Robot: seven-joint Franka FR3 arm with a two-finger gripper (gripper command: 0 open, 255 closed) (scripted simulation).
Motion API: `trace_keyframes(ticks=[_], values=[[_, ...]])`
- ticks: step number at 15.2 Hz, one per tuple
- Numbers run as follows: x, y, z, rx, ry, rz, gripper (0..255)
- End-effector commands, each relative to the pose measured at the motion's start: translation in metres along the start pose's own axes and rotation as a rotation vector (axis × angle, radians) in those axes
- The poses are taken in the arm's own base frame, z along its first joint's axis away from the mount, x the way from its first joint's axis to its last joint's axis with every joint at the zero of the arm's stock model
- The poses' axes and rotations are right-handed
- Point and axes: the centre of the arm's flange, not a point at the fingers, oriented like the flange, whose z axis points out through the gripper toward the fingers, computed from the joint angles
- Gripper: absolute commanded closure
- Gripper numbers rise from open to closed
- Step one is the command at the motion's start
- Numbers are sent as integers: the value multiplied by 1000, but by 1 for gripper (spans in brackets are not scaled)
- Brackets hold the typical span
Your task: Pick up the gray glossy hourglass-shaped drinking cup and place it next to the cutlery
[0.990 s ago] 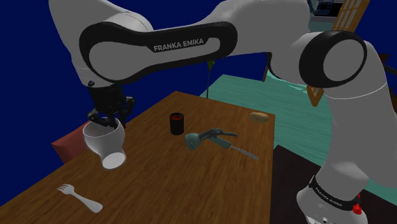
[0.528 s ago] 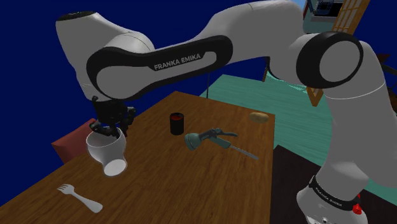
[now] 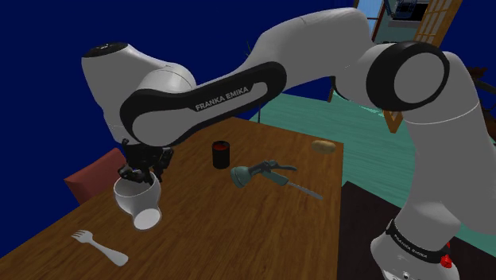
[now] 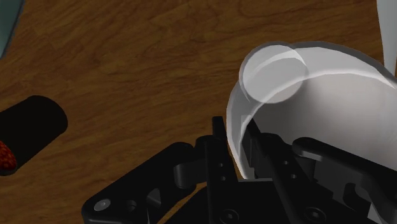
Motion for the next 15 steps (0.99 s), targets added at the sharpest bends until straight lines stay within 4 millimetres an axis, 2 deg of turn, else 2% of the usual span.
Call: trace_keyframes(ticks=[1,7,8,13,15], values=[[-1,-2,2,1,1,0,255],[-1,-2,2,1,1,0,255],[-1,-2,2,1,1,0,0],[-1,-2,2,1,1,0,0],[-1,-2,-24,1,1,0,0]])
